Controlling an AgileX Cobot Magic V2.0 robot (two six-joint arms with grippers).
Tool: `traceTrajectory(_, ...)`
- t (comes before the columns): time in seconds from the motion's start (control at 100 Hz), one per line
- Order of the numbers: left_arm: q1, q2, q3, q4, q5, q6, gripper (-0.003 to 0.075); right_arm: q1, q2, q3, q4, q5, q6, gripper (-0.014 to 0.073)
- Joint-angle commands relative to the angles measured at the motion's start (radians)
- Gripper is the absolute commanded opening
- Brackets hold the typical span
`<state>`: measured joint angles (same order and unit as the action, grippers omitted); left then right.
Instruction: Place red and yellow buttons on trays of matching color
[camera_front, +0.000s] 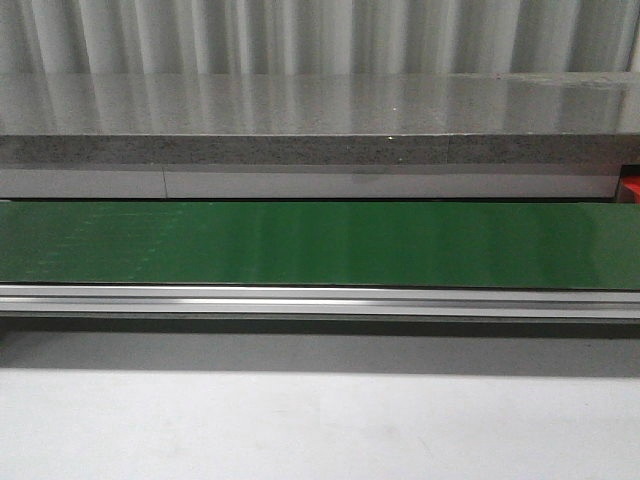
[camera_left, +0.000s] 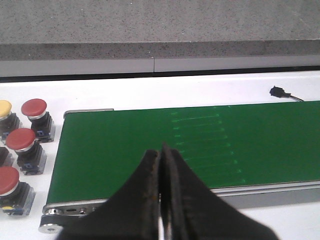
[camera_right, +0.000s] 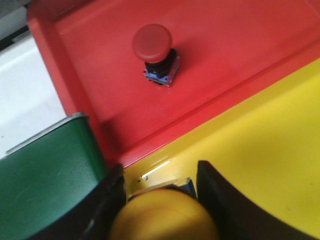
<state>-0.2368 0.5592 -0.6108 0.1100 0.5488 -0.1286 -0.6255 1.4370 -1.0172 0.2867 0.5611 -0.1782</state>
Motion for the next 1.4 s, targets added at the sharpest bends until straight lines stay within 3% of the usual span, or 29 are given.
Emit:
traceTrajectory(0.0,-0.008,0.0,-0.025,0.0,-0.075,-0.009,-0.002,-0.008,-0.001,0.002,0.025,-0.098,-0.002,-0.0002)
traceTrajectory(0.4,-0.008,0.0,-0.025,0.0,-0.075,-0.009,-0.002,-0.008,0.175,0.016,0.025,-0.146,-0.002,0.0)
traceTrajectory(0.82,-0.008,0.0,-0.025,0.0,-0.075,-0.009,-0.002,-0.008,0.218,0.021,0.025,-0.153,-0.002,0.0134)
traceTrajectory(0.96,-0.008,0.0,-0.025,0.0,-0.075,-0.009,-0.002,-0.008,0.218,0.021,0.025,-0.143,-0.002,0.0256)
traceTrajectory(1.11,-0.008,0.0,-0.025,0.0,-0.075,-0.009,-0.002,-0.008,0.218,0.021,0.025,-0.129,-0.002,0.0561)
traceTrajectory(1.18,-0.008,0.0,-0.025,0.0,-0.075,-0.009,-0.002,-0.008,0.218,0.021,0.025,-0.129,-0.002,0.0664)
traceTrajectory(1.39,-0.008,0.0,-0.025,0.0,-0.075,-0.009,-0.002,-0.006,0.16,0.019,0.033,-0.162,-0.002,0.0643)
